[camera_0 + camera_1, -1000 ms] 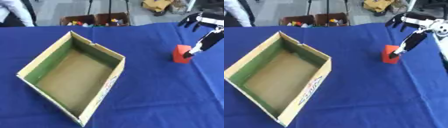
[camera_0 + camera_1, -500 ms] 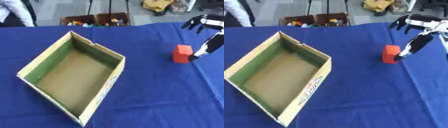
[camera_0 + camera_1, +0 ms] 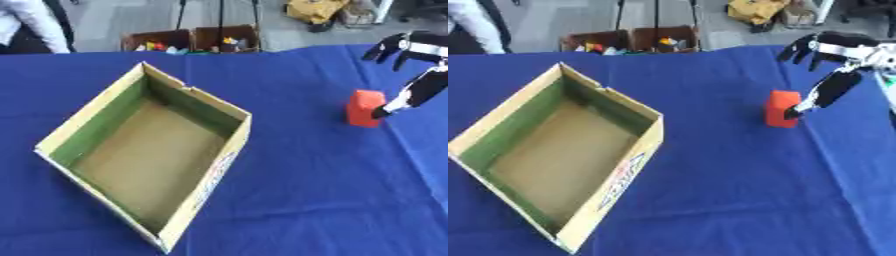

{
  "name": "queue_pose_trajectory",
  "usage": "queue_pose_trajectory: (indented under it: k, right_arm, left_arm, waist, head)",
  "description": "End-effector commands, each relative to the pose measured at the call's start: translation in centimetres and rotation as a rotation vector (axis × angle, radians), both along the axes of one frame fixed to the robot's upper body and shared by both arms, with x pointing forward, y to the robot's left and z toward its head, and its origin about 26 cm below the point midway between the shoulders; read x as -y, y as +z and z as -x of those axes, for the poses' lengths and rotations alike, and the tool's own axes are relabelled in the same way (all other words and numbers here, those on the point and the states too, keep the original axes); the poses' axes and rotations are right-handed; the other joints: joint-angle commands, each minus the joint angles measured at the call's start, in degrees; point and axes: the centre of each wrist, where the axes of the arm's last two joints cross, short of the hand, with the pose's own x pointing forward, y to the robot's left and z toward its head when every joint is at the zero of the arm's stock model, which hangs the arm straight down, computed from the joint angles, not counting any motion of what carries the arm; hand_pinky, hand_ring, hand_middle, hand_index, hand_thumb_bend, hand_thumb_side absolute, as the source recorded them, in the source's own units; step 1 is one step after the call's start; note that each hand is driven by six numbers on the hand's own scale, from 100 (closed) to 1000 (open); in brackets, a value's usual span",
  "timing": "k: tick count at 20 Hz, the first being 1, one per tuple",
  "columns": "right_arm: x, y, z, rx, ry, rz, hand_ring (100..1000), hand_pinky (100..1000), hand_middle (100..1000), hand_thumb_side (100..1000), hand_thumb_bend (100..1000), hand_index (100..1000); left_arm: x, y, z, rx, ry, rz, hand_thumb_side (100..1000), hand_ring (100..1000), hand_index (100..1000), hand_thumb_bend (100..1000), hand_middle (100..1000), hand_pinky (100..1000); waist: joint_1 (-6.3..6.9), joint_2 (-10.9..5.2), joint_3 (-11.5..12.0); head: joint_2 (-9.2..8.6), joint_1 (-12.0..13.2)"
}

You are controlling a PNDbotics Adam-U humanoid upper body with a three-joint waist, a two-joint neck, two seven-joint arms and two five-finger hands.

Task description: Pick up objects on the table and place them in the box.

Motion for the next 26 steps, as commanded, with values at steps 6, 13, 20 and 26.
queue_pose_trajectory:
  k: [6,13,20,26]
  right_arm:
    - [0.6,-0.6,-0.4,-0.020,-0.054,0.062,814,655,803,267,554,857]
    - [0.5,-1.1,-0.7,-0.009,-0.050,0.068,785,632,771,254,531,829]
    - [0.3,-1.4,-0.9,0.026,-0.059,0.048,743,591,708,243,465,760]
    - [0.4,-1.8,-1.0,0.008,-0.081,0.062,712,571,666,207,348,723]
  left_arm:
    - [-0.1,0.8,0.2,0.024,0.000,-0.029,721,631,881,100,785,525]
    - [-0.1,0.9,0.2,0.025,-0.003,-0.031,721,632,880,100,785,526]
    - [-0.1,0.9,0.2,0.023,-0.004,-0.032,717,632,880,100,785,526]
    - [-0.1,0.9,0.2,0.023,-0.005,-0.035,717,633,879,100,784,527]
  waist:
    - [-0.62,-1.54,0.22]
    - [-0.69,-1.53,0.34]
    - [-0.74,-1.54,0.38]
    - [-0.71,-1.55,0.42]
  head:
    - [-0.63,-0.36]
    - [-0.71,-0.44]
    - [-0.71,-0.54]
    - [-0.68,-0.65]
